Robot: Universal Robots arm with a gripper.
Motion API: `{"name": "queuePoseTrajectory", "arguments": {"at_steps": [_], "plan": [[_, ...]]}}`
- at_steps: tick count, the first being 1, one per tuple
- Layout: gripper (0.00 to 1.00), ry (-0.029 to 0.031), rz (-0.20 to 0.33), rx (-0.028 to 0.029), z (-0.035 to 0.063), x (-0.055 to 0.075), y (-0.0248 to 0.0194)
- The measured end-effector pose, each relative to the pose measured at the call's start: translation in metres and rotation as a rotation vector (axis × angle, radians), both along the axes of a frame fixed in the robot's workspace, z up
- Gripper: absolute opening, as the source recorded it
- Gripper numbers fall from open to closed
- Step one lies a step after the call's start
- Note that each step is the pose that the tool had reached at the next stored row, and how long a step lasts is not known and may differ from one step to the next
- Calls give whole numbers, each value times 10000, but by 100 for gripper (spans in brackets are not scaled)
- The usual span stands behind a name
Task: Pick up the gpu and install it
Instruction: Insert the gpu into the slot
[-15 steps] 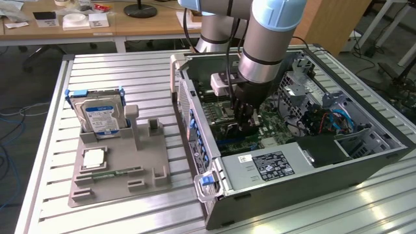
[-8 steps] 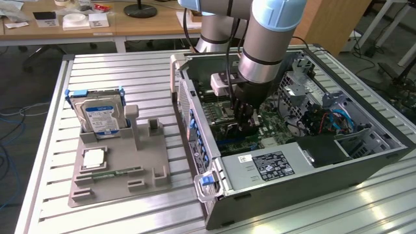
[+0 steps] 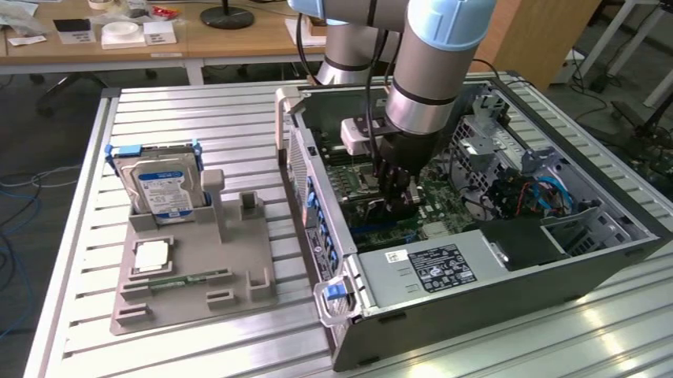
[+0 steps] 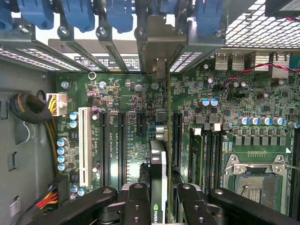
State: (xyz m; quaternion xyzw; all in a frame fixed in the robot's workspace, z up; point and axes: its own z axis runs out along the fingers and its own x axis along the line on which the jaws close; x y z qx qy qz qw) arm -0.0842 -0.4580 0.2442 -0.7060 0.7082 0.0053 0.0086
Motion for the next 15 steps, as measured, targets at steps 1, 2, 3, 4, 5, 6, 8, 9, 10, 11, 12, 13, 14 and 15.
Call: {"name": "queuePoseTrajectory", "arguments": {"at_steps": [1, 2, 3, 4, 5, 6, 8, 9, 10, 11, 12, 13, 14, 15], "plan": [[27, 0, 0, 0, 0, 0, 0], [27, 0, 0, 0, 0, 0, 0], [27, 1, 0, 0, 0, 0, 0], [27, 0, 0, -1, 0, 0, 0], [27, 1, 0, -2, 0, 0, 0], [27, 0, 0, -1, -1, 0, 0], [27, 0, -1, 1, 0, 0, 0], [27, -5, 0, 5, 4, 1, 0], [27, -6, -1, 10, 8, 1, 1], [27, -4, 0, 7, 12, 0, 1], [27, -2, 0, 4, 13, 0, 0], [27, -1, 0, 1, 15, 0, 0], [27, 0, 0, 0, 15, 0, -1], [27, 0, 0, 0, 15, 0, -2]]}}
